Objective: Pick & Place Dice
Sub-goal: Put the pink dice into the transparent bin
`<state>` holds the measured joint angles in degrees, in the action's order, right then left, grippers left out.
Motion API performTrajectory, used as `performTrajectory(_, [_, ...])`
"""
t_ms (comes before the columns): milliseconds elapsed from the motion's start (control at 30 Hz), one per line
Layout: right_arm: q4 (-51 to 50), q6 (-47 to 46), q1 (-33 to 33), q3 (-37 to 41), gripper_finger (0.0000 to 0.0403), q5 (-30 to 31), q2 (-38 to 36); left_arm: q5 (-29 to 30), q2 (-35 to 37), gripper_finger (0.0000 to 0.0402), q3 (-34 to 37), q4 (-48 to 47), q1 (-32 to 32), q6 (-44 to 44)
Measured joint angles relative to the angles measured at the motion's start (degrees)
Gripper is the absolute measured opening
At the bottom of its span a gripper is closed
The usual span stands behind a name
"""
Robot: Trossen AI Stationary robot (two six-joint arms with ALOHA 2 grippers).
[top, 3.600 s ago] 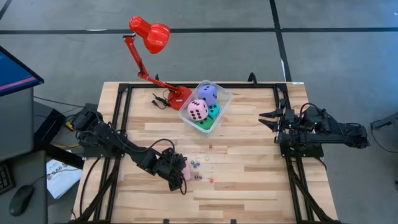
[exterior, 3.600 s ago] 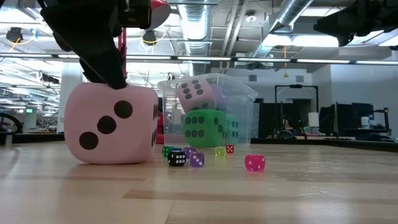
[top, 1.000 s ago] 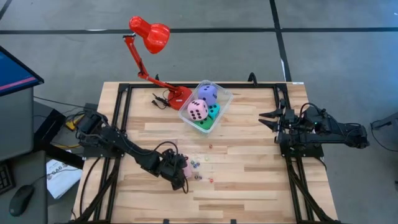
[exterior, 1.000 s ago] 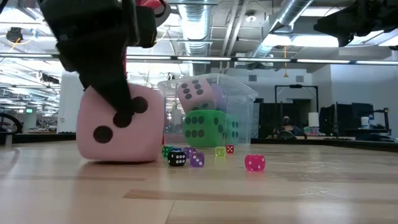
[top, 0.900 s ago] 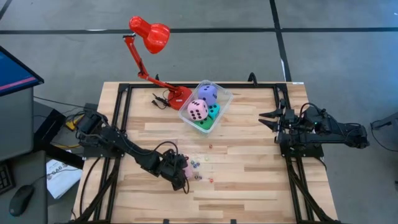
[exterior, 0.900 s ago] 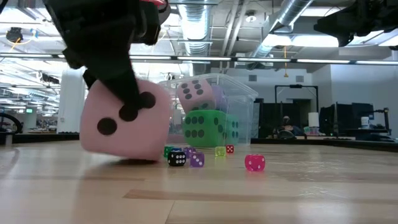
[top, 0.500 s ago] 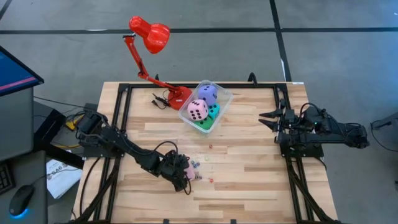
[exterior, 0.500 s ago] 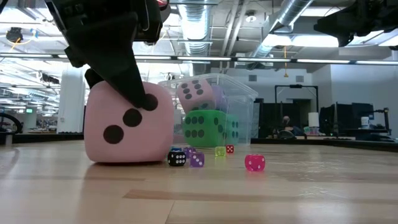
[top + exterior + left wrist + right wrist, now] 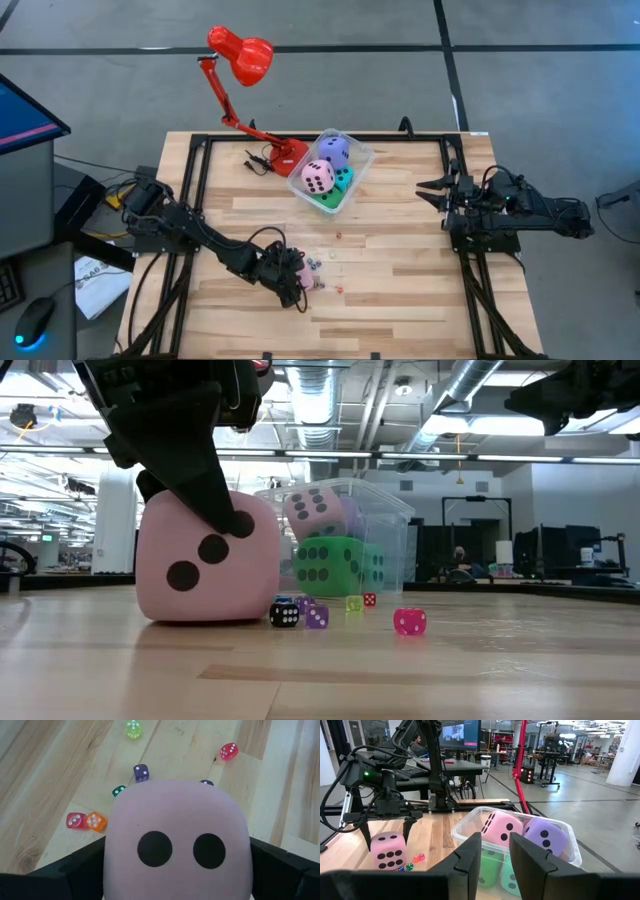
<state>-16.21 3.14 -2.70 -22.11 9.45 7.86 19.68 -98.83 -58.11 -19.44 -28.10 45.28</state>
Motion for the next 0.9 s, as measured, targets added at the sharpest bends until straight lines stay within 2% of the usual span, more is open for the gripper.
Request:
performTrajectory(300, [0.0, -0.1, 0.0, 0.0, 0.0098, 0.0, 0.0, 0.1, 5.1, 0.0363, 0.0, -0.1, 1.1, 0.4])
performTrajectory(533, [0.0, -0.1, 0.0, 0.0, 0.0098, 0.0, 0.0, 7.4, 13.5, 0.0364, 0.0, 0.3, 6.3, -0.2])
performTrajectory(700, [0.0, -0.1, 0.0, 0.0, 0.0098, 0.0, 0.0, 10.2, 18.0, 0.0363, 0.0, 1.6, 11.3, -1.0])
performTrajectory(800, [0.0, -0.1, 0.0, 0.0, 0.0098, 0.0, 0.0, 10.5, 19.2, 0.0359, 0.0, 7.4, 13.8, -5.0])
performTrajectory(900, [0.0, -0.1, 0.0, 0.0, 0.0098, 0.0, 0.0, 10.4, 19.5, 0.0361, 0.0, 17.7, 15.7, -11.7])
